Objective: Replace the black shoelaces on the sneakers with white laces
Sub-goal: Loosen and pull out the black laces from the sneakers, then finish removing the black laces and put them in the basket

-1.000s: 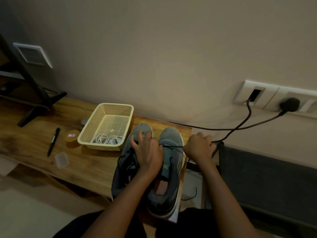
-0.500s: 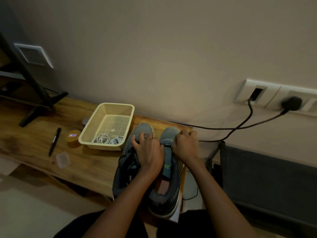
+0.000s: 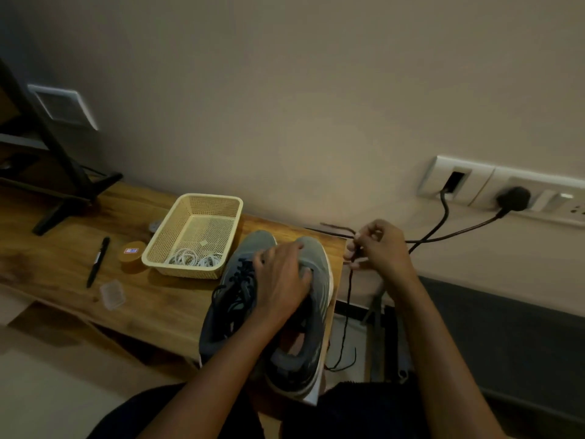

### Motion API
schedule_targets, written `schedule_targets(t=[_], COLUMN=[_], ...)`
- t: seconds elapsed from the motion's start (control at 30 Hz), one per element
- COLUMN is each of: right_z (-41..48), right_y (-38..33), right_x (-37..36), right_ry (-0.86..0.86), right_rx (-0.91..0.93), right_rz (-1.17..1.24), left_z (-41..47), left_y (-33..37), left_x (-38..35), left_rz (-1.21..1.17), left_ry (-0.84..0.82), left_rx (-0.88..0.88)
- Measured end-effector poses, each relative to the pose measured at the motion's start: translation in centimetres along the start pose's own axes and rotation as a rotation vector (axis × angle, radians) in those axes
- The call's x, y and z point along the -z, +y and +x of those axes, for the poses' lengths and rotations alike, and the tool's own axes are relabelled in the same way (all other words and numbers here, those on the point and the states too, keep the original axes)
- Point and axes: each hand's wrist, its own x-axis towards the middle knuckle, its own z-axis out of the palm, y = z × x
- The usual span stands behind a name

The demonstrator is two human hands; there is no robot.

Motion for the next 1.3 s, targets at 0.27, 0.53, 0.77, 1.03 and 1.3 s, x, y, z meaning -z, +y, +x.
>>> schedule_targets(t=[0.27, 0.53, 0.77, 1.03, 1.3], right_z=[-5.7, -9.3, -10.3, -18.0, -18.6], right_y=[-12.0, -19.2, -9.9, -13.3, -10.2], right_x=[4.1, 15.5, 16.2, 8.8, 8.9], right_ry=[0.086, 0.926, 0.230, -0.494, -0.486], right_rx=[0.437, 1.031, 0.130, 0.325, 0.354], right_rz=[0.270, 0.260, -0.594, 0.409, 0.016], left_z=[-2.9, -3.8, -3.3, -3.5, -3.2], left_y=[6.5, 6.9, 13.9, 18.0, 4.7], left_x=[3.9, 10.3, 22.9, 27.4, 31.4], left_rz=[-0.799, -0.465, -0.417, -0.219, -0.434], left_ry=[-0.458, -0.368, -0.147, -0.038, 0.399], left_rx=[-0.068, -0.059, -0.368, -0.628, -0.131])
